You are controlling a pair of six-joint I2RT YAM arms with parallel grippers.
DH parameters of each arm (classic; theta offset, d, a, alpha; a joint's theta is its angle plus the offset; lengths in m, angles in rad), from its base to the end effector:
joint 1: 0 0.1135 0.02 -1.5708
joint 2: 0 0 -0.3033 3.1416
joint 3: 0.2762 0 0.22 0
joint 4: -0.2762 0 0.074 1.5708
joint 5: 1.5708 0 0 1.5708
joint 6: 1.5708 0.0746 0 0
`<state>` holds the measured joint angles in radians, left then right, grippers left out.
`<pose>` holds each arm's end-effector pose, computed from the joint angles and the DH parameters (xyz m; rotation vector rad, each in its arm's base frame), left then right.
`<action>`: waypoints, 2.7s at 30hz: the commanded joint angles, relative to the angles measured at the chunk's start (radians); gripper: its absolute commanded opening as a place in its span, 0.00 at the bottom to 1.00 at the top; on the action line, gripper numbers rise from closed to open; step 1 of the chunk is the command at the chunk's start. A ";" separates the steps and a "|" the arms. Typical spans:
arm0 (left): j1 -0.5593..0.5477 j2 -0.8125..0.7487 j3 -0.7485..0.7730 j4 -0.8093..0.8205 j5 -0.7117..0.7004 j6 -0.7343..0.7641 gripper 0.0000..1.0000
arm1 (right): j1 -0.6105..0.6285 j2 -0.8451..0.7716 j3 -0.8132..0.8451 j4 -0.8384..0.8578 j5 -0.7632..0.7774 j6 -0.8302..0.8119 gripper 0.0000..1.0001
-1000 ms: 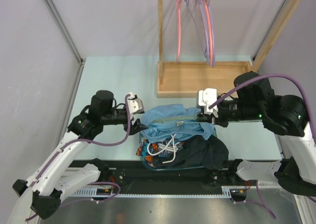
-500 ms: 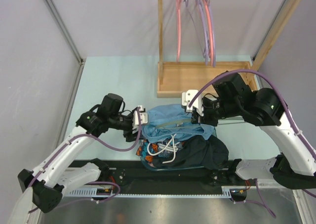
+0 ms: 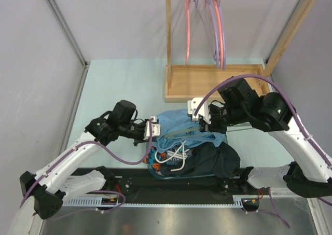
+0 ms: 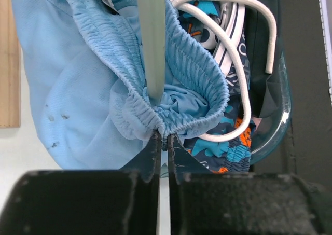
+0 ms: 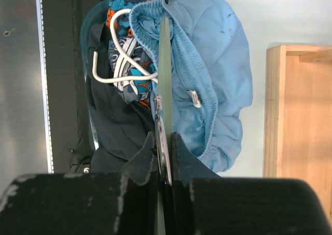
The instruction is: Place the shorts on the hanger
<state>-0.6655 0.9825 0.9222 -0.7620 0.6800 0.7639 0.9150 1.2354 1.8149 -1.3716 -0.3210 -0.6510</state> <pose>0.0941 -0.1335 0.3162 1.7204 1.5029 -0.7557 0.0826 0.1460 0.4629 -1.7784 1.5644 0.5069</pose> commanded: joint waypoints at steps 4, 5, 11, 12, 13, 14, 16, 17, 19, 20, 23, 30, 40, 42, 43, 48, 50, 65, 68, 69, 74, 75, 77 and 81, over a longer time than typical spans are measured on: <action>-0.008 -0.024 0.082 -0.028 0.015 0.018 0.00 | 0.005 -0.010 -0.045 0.037 0.011 -0.035 0.00; -0.008 -0.022 0.090 -0.030 0.010 0.012 0.00 | 0.005 -0.010 -0.046 0.043 0.007 -0.038 0.00; -0.019 -0.005 0.190 -0.051 0.004 -0.027 0.00 | 0.005 -0.005 -0.055 0.123 0.000 -0.041 0.00; -0.022 -0.001 0.205 -0.054 0.003 -0.034 0.00 | 0.005 -0.005 -0.058 0.144 0.000 -0.041 0.00; -0.029 0.005 0.237 -0.053 -0.002 -0.043 0.00 | 0.005 -0.004 -0.063 0.155 0.000 -0.039 0.00; -0.031 0.016 0.254 -0.051 -0.003 -0.061 0.00 | 0.005 -0.002 -0.071 0.166 0.000 -0.036 0.00; -0.037 0.031 0.303 -0.062 0.009 -0.064 0.00 | 0.005 -0.007 -0.088 0.206 -0.006 -0.033 0.00; -0.042 0.038 0.316 -0.063 0.009 -0.067 0.00 | 0.005 -0.010 -0.103 0.222 -0.009 -0.032 0.00; -0.060 0.050 0.340 -0.060 0.000 -0.080 0.00 | 0.005 -0.019 -0.141 0.272 -0.018 -0.032 0.00; -0.066 0.054 0.345 -0.060 -0.003 -0.083 0.00 | 0.005 -0.020 -0.153 0.308 -0.020 -0.023 0.00; -0.088 0.065 0.354 -0.046 -0.014 -0.100 0.00 | 0.004 -0.031 -0.216 0.368 -0.035 -0.009 0.00; -0.109 0.041 0.311 -0.049 -0.063 -0.124 0.26 | -0.062 -0.040 -0.276 0.496 -0.079 0.053 0.00; 0.001 0.028 0.259 -0.011 -0.094 -0.120 0.87 | -0.102 -0.083 -0.312 0.534 -0.233 0.025 0.00; 0.001 0.031 0.251 0.019 -0.097 -0.112 0.87 | -0.102 -0.086 -0.319 0.537 -0.237 0.008 0.00; 0.001 0.035 0.242 0.029 -0.089 -0.107 0.87 | -0.100 -0.088 -0.322 0.540 -0.239 0.002 0.00; 0.000 0.077 0.239 0.041 -0.014 -0.090 0.81 | -0.097 -0.082 -0.330 0.574 -0.240 -0.004 0.00; -0.009 0.102 0.250 0.041 0.026 -0.090 0.73 | -0.094 -0.071 -0.330 0.597 -0.240 -0.004 0.00; 0.001 0.088 0.158 0.167 0.018 -0.296 0.00 | -0.200 -0.243 -0.385 0.519 -0.001 0.336 0.77; 0.004 0.085 0.139 0.187 0.007 -0.334 0.00 | -0.222 -0.330 -0.434 0.488 0.100 0.381 0.75; 0.004 0.082 0.133 0.196 0.006 -0.347 0.01 | -0.222 -0.346 -0.449 0.482 0.143 0.386 0.74; 0.006 0.073 0.119 0.230 0.003 -0.382 0.00 | -0.223 -0.364 -0.569 0.421 0.191 0.418 0.65; 0.007 0.071 0.119 0.231 0.001 -0.386 0.00 | -0.223 -0.358 -0.592 0.422 0.204 0.428 0.64; 0.007 0.070 0.118 0.237 -0.002 -0.396 0.00 | -0.222 -0.358 -0.663 0.449 0.223 0.442 0.64; 0.014 0.059 0.104 0.254 -0.003 -0.417 0.00 | -0.216 -0.372 -0.767 0.558 0.309 0.473 0.66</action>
<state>-0.6624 1.0805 1.0378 -0.5938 0.6579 0.3912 0.6960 0.8757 1.1202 -0.9024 -0.1184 -0.2325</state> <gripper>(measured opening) 0.225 0.653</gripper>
